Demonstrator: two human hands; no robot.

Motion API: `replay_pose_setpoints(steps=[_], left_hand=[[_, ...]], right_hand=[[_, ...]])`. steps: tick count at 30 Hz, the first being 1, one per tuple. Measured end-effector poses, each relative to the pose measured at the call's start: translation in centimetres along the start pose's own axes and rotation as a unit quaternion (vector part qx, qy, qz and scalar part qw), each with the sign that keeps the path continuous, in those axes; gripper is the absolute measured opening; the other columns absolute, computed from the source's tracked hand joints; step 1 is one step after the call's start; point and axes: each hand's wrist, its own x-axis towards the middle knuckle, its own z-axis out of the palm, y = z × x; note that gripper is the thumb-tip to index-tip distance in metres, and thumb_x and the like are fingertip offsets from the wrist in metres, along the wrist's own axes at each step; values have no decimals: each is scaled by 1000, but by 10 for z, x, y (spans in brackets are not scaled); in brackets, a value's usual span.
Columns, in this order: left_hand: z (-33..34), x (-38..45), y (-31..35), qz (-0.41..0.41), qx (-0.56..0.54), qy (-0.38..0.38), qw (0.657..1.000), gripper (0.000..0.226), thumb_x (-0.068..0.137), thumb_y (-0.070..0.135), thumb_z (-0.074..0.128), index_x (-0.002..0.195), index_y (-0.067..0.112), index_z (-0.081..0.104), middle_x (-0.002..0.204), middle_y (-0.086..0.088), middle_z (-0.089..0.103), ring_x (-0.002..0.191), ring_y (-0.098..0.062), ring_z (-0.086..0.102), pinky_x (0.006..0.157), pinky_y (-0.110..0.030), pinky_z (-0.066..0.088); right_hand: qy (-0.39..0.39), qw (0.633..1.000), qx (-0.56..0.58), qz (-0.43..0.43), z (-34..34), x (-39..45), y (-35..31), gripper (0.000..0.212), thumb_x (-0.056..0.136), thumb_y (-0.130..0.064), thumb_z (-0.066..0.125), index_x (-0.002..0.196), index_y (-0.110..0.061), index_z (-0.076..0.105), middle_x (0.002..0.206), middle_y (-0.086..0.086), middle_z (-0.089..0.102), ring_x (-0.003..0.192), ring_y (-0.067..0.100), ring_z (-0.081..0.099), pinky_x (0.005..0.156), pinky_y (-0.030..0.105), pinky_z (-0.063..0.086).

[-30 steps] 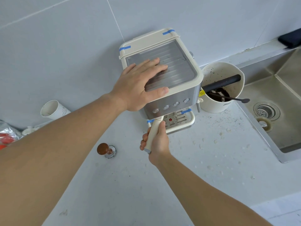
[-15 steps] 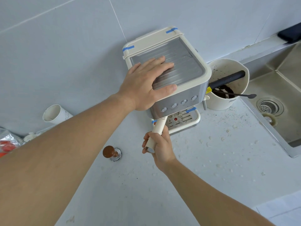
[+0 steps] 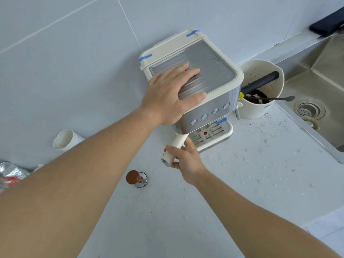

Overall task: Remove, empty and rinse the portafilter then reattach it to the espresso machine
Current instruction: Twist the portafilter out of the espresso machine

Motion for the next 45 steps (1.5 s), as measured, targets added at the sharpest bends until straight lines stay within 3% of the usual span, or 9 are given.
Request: replay_pose_setpoints(steps=[13,18,26,35,38,45], left_hand=[[0,2,-3,8,5,8,1000,66,83,68,39,143,39,39,159,6,30,146,-12,21,118,-45,12],[2,3,-5,8,0,11,1000,66,82,69,40,142,40,40,159,7,30,146,-10,22,118,-45,12],[2,2,-4,5,4,6,1000,67,83,70,39,143,40,38,159,8,29,146,-11,21,118,-46,11],[-1,4,-3,1,28,-15,999,70,82,73,35,144,40,35,161,5,25,147,-13,19,118,-44,13],[-1,3,-1,-1,28,-23,999,69,84,73,36,145,40,34,162,6,23,148,-13,17,119,-43,11],[-2,1,-5,3,21,-33,999,69,86,71,36,147,40,30,163,3,21,149,-12,13,119,-40,7]], right_hand=[[26,998,18,54,16,9,21,49,84,0,77,125,-9,52,115,20,57,90,31,63,61,39,60],[14,997,-7,71,7,1,27,41,85,0,75,119,-11,55,101,10,59,81,26,65,63,41,61],[-8,991,-85,106,-21,-23,22,28,84,0,75,105,-11,60,95,9,60,86,30,66,64,41,61],[-6,966,-210,149,-56,-58,-7,34,80,-5,78,111,-10,65,103,13,66,91,30,70,67,43,62],[-10,963,-218,158,-68,-70,-15,35,78,-5,79,110,-12,66,100,13,71,82,25,74,63,39,61],[-19,960,-232,153,-95,-105,-33,45,71,-9,81,113,-12,67,92,11,73,83,29,75,65,40,60]])
